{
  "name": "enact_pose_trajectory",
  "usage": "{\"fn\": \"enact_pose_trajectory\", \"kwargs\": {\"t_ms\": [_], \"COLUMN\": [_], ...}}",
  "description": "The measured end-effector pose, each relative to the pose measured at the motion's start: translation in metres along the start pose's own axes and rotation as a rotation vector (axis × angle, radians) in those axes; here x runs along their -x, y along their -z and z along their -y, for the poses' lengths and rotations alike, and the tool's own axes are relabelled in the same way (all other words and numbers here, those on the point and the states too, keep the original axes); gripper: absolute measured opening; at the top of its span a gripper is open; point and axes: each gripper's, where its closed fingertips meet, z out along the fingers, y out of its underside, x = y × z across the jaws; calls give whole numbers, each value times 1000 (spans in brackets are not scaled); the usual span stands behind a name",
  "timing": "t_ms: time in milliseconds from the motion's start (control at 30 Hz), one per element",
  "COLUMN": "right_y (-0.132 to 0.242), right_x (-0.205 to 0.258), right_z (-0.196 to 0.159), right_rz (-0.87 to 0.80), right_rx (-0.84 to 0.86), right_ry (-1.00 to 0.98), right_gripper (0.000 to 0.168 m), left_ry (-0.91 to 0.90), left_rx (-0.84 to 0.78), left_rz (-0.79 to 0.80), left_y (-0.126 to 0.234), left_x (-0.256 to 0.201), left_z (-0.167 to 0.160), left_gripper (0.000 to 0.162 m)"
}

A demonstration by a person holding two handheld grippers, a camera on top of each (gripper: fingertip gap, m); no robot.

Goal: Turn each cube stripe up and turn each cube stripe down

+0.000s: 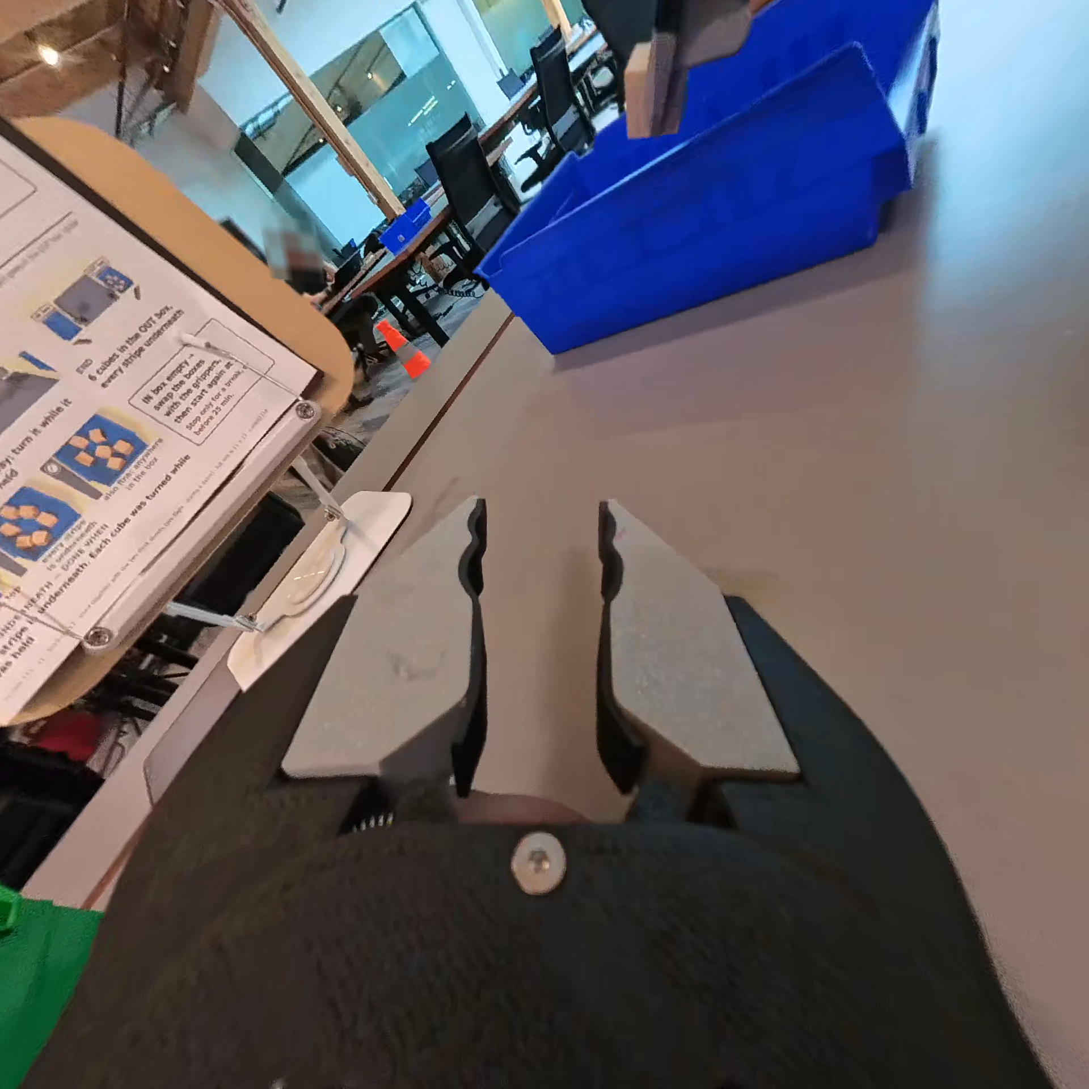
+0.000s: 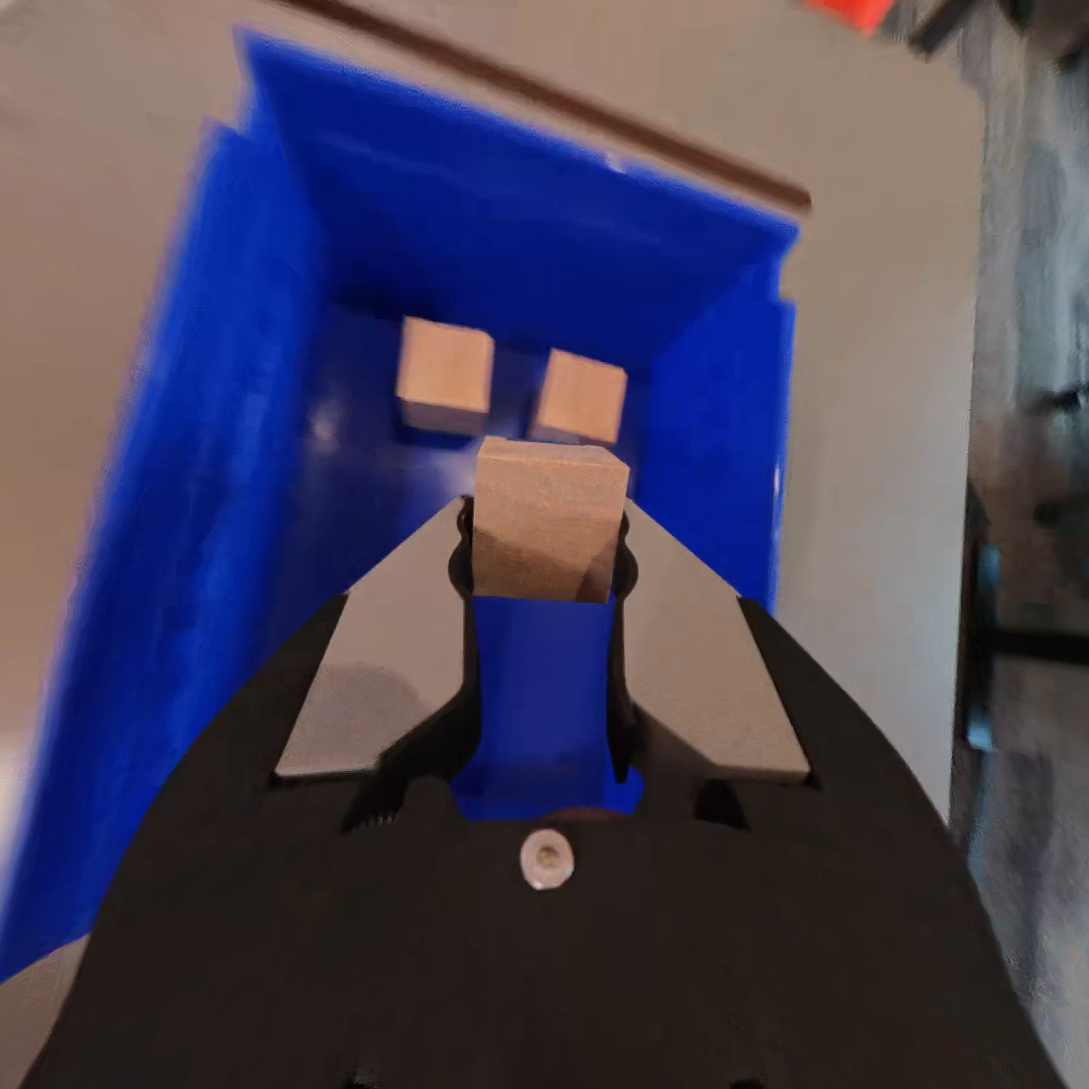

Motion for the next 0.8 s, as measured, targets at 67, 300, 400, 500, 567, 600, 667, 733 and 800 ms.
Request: {"fn": "enact_pose_trajectory", "kwargs": {"t_ms": [67,300,400,500,567,600,667,733,800], "right_y": [-26,-75,-63,-23,12,28,58,78,83], "right_x": [-16,-3,-4,-6,14,34,88,148,200], "right_z": [-23,-62,-48,-6,28,44,69,81,82], "right_rz": [-39,36,34,-61,-59,-17,126,297,432], "right_rx": [129,313,287,161,26,-46,-192,-316,-390], "right_ry": [-8,-47,-57,5,48,71,114,149,166], "right_gripper": [44,46,53,53,53,53,53,52,52], "left_ry": [-23,-9,3,32,29,25,22,20,7], "left_rx": [14,68,125,151,160,162,162,160,152], "left_rz": [-5,-33,2,1,11,16,24,29,43], "left_y": [-2,-7,-10,-12,-13,-13,-13,-13,-13], "left_x": [-6,-11,-5,-4,-2,-1,0,0,2], "left_z": [-2,-15,-26,-34,-36,-36,-36,-36,-36], "left_gripper": [35,35,35,35,35,35,35,35,34]}}
